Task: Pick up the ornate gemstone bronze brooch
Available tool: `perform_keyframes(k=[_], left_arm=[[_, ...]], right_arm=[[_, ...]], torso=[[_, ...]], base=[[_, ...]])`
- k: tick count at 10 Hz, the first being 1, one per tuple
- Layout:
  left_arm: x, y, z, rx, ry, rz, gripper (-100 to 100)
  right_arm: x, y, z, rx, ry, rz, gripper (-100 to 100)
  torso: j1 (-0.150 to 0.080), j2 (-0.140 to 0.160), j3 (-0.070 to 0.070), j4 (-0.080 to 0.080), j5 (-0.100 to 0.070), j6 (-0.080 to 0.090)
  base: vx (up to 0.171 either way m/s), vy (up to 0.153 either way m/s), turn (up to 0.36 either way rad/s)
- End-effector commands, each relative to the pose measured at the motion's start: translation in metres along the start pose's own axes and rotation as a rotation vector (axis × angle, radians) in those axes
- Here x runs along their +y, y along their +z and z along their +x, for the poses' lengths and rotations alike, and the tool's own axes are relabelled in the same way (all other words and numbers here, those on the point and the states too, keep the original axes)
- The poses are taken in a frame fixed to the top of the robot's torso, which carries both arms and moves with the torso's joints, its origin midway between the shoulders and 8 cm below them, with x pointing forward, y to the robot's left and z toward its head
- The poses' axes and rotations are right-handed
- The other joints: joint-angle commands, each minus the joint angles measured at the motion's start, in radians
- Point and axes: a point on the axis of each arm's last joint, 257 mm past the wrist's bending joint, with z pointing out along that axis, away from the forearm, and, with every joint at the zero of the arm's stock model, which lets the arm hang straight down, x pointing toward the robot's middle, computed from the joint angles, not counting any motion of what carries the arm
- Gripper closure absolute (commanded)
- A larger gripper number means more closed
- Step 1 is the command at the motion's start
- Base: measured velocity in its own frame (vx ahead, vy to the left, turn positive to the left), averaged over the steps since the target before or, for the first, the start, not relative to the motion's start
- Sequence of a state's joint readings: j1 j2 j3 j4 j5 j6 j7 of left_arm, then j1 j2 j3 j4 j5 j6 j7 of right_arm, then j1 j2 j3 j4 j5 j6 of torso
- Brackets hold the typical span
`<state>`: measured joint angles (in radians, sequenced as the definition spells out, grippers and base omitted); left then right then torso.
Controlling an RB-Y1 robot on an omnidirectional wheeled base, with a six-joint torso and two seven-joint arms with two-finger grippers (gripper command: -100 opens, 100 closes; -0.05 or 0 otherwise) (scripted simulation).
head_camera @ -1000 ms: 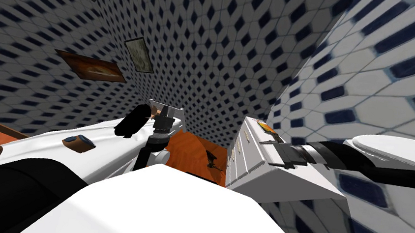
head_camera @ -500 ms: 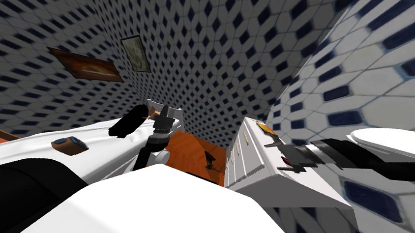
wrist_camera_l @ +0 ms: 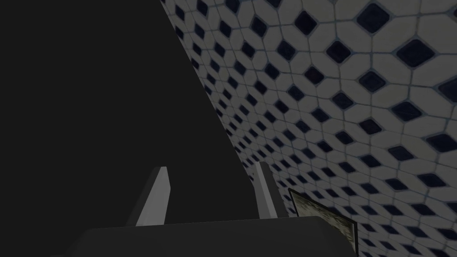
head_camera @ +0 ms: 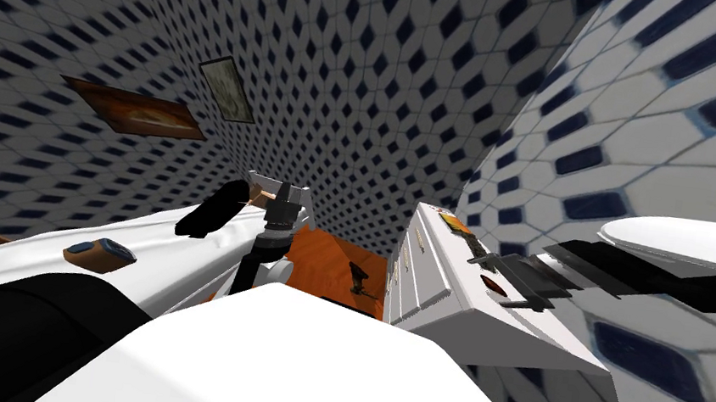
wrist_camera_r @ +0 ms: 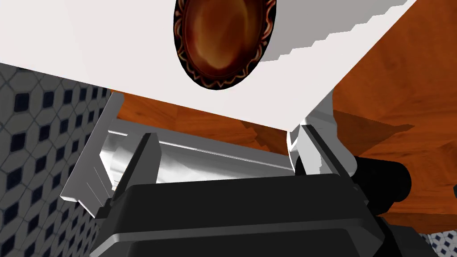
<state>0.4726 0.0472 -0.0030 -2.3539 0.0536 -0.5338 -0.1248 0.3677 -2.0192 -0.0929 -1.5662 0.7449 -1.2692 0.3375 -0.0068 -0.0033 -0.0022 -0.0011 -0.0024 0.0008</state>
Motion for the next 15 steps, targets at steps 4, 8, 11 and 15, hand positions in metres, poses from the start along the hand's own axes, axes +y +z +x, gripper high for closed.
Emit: perform_keyframes(k=[4, 8, 11, 15], left_arm=[[0.0, 0.0, 0.0, 0.0, 0.0, 0.0, 0], [0.0, 0.0, 0.0, 0.0, 0.0, 0.0, 0], [0.0, 0.0, 0.0, 0.0, 0.0, 0.0, 0], [0.0, 0.0, 0.0, 0.0, 0.0, 0.0, 0]], right_arm=[[0.023, 0.0, 0.024, 0.077, 0.017, -0.091, -100], [0.032, 0.015, 0.04, 0.079, 0.031, -0.083, -100], [0.031, 0.014, 0.04, 0.079, 0.029, -0.082, 100], [0.031, 0.014, 0.04, 0.079, 0.03, -0.083, 100]], torso=[[0.0, -0.001, -0.001, 0.0, 0.0, 0.0], [0.008, 0.004, 0.002, 0.001, 0.002, -0.001], [0.008, 0.005, 0.003, 0.001, 0.002, 0.0], [0.007, 0.004, 0.003, 0.001, 0.001, -0.001]], base=[[0.073, -0.074, -0.003], [0.006, 0.02, 0.047], [0.003, 0.016, -0.003], [0.0, 0.0, 0.0]])
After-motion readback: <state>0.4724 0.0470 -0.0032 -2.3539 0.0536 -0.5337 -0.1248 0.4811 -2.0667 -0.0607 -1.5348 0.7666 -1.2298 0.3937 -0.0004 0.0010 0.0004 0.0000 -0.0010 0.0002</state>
